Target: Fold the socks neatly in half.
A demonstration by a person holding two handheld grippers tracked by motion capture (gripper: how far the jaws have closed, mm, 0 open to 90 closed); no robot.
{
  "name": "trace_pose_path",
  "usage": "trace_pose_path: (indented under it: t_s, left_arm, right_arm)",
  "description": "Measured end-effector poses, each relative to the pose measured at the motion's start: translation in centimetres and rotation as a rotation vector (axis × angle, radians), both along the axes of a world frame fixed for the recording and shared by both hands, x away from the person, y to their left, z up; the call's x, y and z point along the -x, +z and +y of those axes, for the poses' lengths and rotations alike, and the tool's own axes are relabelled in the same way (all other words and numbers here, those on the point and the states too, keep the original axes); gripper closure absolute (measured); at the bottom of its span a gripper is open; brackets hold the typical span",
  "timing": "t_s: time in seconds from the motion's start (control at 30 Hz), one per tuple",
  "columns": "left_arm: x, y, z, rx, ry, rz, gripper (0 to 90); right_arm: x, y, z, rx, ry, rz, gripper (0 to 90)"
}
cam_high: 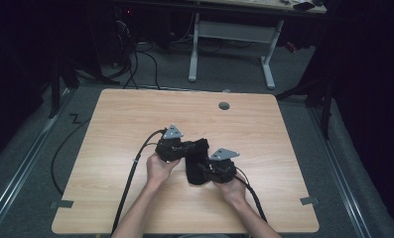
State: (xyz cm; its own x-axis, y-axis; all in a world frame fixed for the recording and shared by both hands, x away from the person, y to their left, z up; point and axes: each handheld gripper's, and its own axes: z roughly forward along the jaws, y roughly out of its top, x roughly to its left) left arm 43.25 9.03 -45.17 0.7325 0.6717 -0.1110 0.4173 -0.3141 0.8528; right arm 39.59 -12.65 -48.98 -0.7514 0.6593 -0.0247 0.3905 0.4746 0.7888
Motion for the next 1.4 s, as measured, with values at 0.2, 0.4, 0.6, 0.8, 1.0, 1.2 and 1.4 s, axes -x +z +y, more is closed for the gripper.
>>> trace_pose_path:
  t_s: [0.2, 0.4, 0.6, 0.8, 1.0, 1.2, 1.4]
  left_arm:
    - [0.8, -0.4, -0.2, -0.008, -0.002, -0.014, 78.5]
    - [2.1, -0.8, -0.1, -0.034, -0.013, -0.016, 77.9]
    - [2.9, -2.2, -0.9, -0.083, -0.019, -0.011, 76.6]
    - [1.8, -3.1, -0.9, -0.121, 0.022, -0.011, 73.6]
    - [1.4, -3.2, -0.3, -0.097, 0.047, 0.018, 64.2]
    - [2.9, -2.7, 0.2, -0.061, 0.023, 0.035, 50.1]
    - [4.3, -2.5, 0.7, -0.019, 0.035, 0.019, 45.4]
  right_arm:
    - [0.7, -1.5, -0.1, 0.057, 0.046, 0.056, 56.4]
    - [0.8, -1.9, 0.2, 0.035, 0.017, 0.014, 57.3]
    - [0.5, -1.9, 0.6, 0.04, 0.003, 0.007, 57.5]
    - [-0.6, -1.9, 1.3, 0.044, -0.025, -0.001, 57.5]
    - [-1.7, -1.8, 2.0, 0.038, -0.05, 0.013, 56.1]
    - [-0.2, -0.2, 0.0, -0.006, -0.019, 0.051, 58.6]
    - [0.3, 2.0, -2.3, -0.061, -0.013, 0.02, 72.6]
